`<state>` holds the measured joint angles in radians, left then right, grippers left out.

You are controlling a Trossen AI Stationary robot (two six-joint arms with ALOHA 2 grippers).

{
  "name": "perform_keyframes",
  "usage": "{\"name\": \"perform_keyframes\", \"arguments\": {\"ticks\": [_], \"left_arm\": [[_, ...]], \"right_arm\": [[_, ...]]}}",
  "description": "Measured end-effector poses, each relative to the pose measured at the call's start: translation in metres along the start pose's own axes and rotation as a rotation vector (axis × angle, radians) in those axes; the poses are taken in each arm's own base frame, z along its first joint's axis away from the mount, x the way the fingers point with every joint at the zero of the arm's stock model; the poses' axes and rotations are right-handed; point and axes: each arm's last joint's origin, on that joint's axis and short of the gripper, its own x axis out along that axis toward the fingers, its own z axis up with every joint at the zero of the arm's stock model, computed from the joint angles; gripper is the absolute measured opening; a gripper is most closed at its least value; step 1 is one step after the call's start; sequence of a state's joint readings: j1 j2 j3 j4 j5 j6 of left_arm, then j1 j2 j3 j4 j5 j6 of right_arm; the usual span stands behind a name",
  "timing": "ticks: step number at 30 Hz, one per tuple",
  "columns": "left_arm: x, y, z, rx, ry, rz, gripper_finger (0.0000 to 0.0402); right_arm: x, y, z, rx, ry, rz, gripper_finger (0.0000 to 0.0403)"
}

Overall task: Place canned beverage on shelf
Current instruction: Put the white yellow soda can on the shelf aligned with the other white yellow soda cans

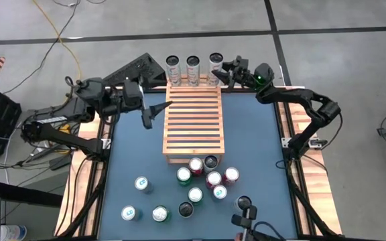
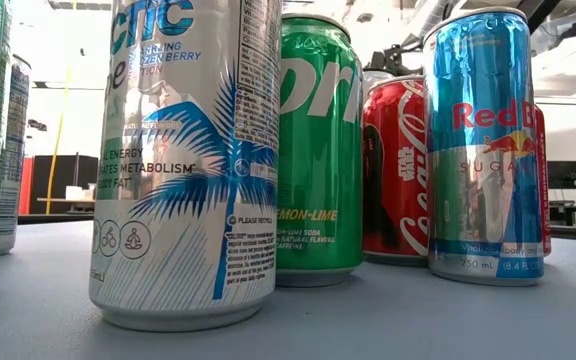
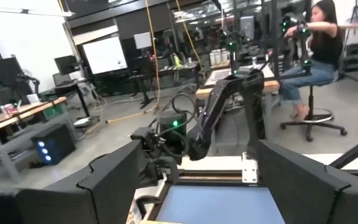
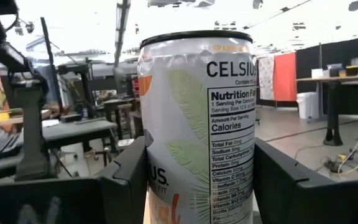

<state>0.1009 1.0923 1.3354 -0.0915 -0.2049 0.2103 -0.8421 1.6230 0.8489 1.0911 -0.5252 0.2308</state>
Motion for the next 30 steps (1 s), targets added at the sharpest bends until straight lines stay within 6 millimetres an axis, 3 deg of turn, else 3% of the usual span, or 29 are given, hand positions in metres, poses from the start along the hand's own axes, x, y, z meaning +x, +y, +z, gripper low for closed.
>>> {"name": "perform_keyframes", "arguments": {"ticks": [16, 30], "left_arm": [[0.001, 0.007, -0.002, 0.008, 0.007, 0.015, 0.0304], [0.001, 0.007, -0.002, 0.004, 0.01, 0.024, 0.0304]], "right_arm": [[0.002, 0.002, -0.005, -0.031, 0.038, 0.001, 0.0208], [0.014, -0.004, -0.026, -0.023, 0.043, -0.001, 0.0208]]}}
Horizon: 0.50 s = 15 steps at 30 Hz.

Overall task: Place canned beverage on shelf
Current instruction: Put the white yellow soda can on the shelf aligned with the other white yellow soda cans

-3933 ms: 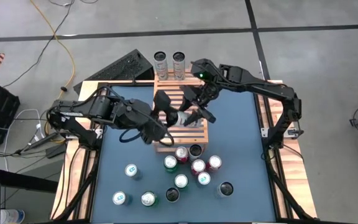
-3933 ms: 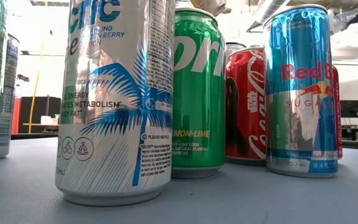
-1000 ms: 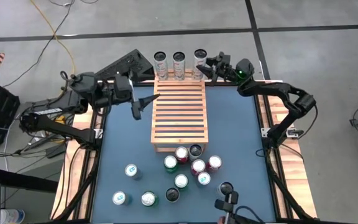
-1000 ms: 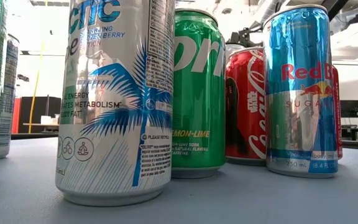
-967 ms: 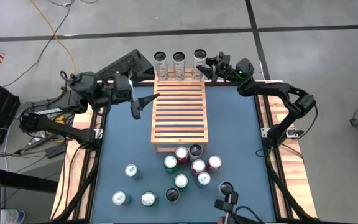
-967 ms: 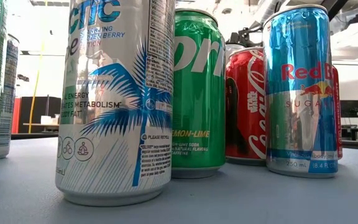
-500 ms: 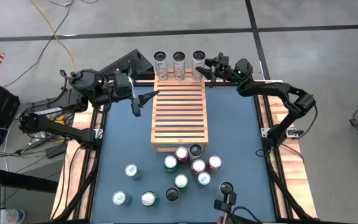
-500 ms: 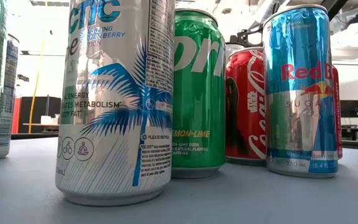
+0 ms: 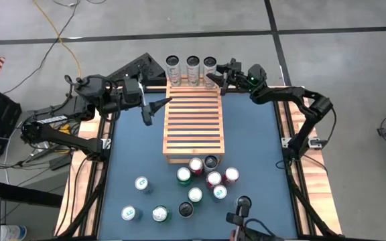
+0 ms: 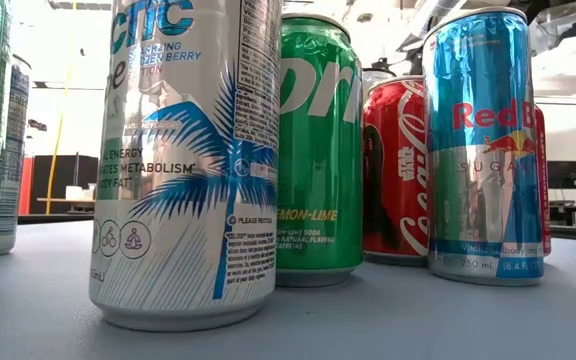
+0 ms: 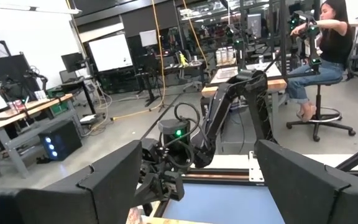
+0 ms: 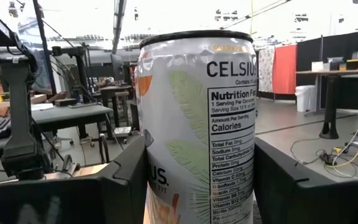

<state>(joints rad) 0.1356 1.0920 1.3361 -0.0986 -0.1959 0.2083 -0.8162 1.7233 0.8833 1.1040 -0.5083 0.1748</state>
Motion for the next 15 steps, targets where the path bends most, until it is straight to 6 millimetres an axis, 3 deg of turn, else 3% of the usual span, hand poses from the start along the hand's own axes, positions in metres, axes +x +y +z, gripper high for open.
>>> {"name": "perform_keyframes", "arguments": {"ticks": [8, 15], "left_arm": [[0.0007, 0.0046, -0.0009, 0.003, 0.004, 0.022, 0.0304], [0.0012, 0.0075, -0.0015, 0.003, 0.005, 0.03, 0.0304]], "right_arm": [[-0.0043, -0.0063, 0.0, 0.007, 0.01, -0.007, 0.0213], [-0.0051, -0.0071, -0.0019, 0.022, 0.039, 0.004, 0.0252]]}}
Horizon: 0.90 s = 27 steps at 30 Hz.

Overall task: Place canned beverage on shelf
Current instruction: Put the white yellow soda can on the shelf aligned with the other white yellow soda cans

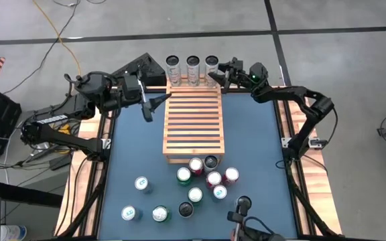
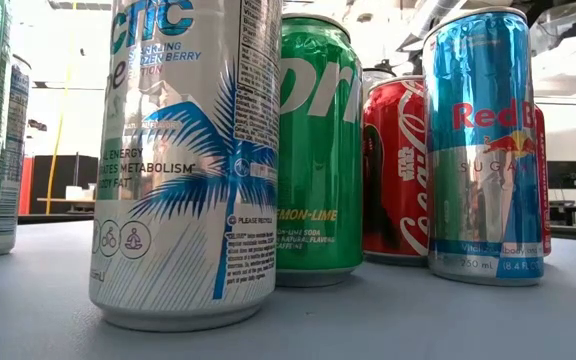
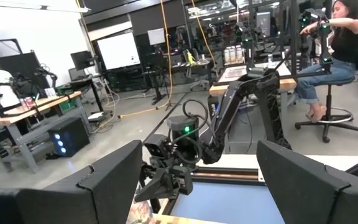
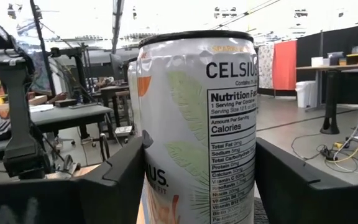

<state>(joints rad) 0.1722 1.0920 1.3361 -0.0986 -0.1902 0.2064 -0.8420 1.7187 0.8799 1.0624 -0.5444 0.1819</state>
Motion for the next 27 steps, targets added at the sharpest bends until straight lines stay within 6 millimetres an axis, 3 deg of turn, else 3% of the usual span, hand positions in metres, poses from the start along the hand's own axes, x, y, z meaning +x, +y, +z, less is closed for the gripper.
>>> {"name": "perform_keyframes", "arguments": {"ticks": [17, 27], "left_arm": [[0.0, 0.0, 0.0, -0.008, 0.0, 0.006, 0.0304], [0.0, 0.002, 0.0, -0.007, 0.004, 0.022, 0.0304]], "right_arm": [[0.0, 0.001, -0.004, 0.017, 0.033, 0.007, 0.0276], [0.0, 0.0, -0.012, 0.044, 0.093, 0.003, 0.0362]]}}
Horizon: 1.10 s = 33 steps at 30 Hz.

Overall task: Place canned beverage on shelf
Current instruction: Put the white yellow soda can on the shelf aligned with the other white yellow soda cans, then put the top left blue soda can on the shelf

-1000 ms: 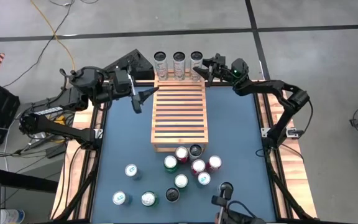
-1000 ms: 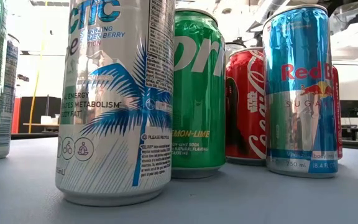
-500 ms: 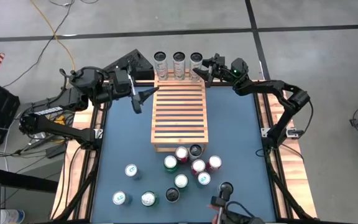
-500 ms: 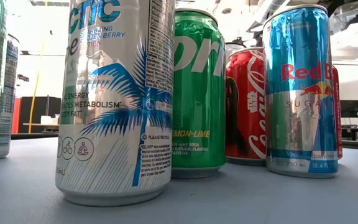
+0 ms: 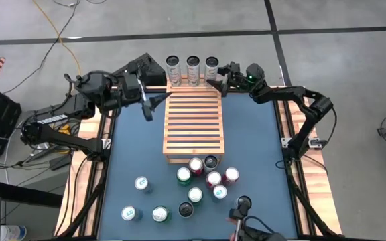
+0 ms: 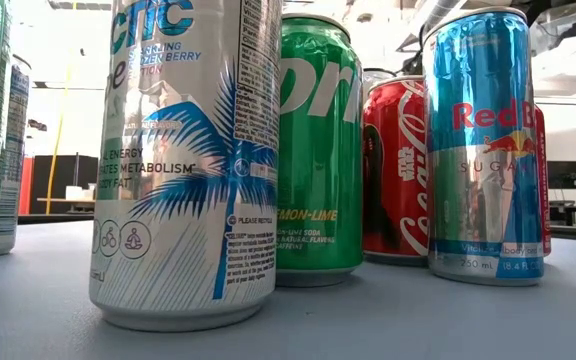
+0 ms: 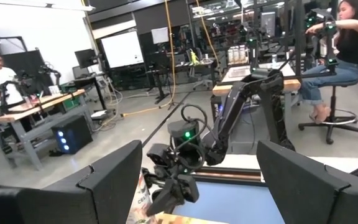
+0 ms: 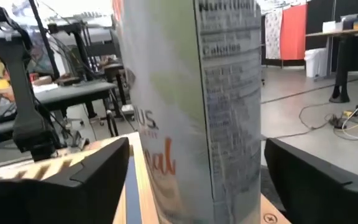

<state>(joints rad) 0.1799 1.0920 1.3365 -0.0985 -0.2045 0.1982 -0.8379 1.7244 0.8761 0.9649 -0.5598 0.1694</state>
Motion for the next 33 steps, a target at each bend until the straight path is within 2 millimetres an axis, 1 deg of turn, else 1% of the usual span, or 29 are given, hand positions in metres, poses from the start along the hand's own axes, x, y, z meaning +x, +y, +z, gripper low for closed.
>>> {"name": "perform_keyframes", "arguments": {"ticks": [3, 8, 12, 15, 19, 23, 25, 29, 33], "left_arm": [[0.0, 0.0, 0.0, 0.0, 0.002, 0.008, 0.0304], [0.0, 0.0, 0.0, 0.0, 0.001, 0.007, 0.0304], [0.0, 0.0, -0.001, -0.003, 0.006, 0.006, 0.0304], [0.0, -0.001, -0.005, -0.027, 0.048, -0.008, 0.0304], [-0.001, -0.006, -0.013, -0.077, 0.126, -0.097, 0.0304], [0.001, -0.019, -0.021, -0.134, 0.2, -0.189, 0.0304], [0.001, -0.027, -0.023, -0.147, 0.223, -0.232, 0.0304], [-0.002, -0.047, -0.026, -0.193, 0.285, -0.308, 0.0304], [-0.007, -0.071, -0.03, -0.273, 0.359, -0.384, 0.0304]], "right_arm": [[-0.003, 0.001, 0.007, -0.026, -0.013, 0.008, 0.0374], [-0.016, 0.0, 0.028, -0.073, -0.001, 0.007, 0.0372], [-0.036, 0.002, 0.048, -0.108, 0.075, -0.037, 0.0365], [-0.053, 0.008, 0.061, -0.106, 0.157, -0.065, 0.0364], [-0.081, 0.03, 0.087, -0.141, 0.204, -0.078, 0.0364], [-0.112, 0.057, 0.113, -0.157, 0.198, -0.087, 0.0363], [-0.125, 0.072, 0.123, -0.164, 0.19, -0.083, 0.0363], [-0.148, 0.096, 0.133, -0.164, 0.203, -0.123, 0.0363], [-0.167, 0.112, 0.135, -0.14, 0.226, -0.152, 0.0363]]}}
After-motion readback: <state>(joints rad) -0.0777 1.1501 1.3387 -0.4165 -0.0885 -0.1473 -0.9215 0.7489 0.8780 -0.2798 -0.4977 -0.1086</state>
